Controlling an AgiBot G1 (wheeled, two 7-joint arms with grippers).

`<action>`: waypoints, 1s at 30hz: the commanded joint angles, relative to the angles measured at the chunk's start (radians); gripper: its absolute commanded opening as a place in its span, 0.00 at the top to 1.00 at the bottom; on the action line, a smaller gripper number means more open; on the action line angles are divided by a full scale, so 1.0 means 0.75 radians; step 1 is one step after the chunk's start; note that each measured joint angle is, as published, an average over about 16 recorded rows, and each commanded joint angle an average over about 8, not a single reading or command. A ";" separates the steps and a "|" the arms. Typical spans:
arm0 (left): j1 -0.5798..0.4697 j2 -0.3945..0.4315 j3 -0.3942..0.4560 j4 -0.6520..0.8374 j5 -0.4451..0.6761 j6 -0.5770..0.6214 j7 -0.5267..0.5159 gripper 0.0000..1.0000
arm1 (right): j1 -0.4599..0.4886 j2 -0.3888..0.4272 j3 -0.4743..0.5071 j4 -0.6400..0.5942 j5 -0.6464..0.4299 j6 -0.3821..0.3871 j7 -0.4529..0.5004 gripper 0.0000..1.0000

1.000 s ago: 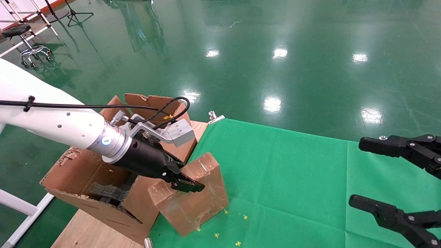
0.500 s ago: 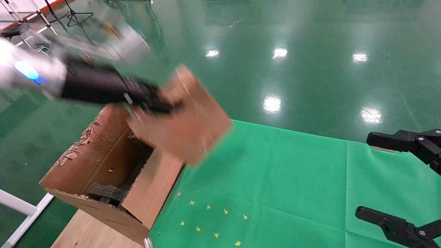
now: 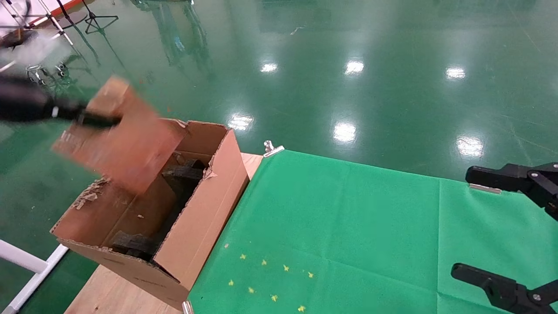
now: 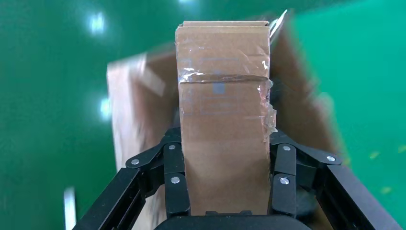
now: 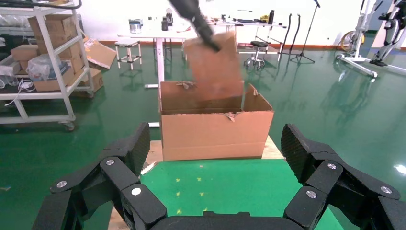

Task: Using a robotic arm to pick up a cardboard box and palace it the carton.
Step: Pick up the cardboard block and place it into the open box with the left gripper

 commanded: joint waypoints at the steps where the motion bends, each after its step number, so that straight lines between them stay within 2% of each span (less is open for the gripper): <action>1: 0.023 -0.013 0.023 0.064 0.046 -0.019 0.013 1.00 | 0.000 0.000 0.000 0.000 0.000 0.000 0.000 0.00; 15: 0.282 0.037 0.041 0.266 0.089 -0.418 -0.021 1.00 | 0.000 0.000 0.000 0.000 0.000 0.000 0.000 0.00; 24: 0.387 0.109 0.037 0.449 0.038 -0.543 0.097 1.00 | 0.000 0.000 0.000 0.000 0.000 0.000 0.000 0.00; 30: 0.409 0.177 0.055 0.580 0.057 -0.599 0.164 1.00 | 0.000 0.000 0.000 0.000 0.000 0.000 0.000 0.00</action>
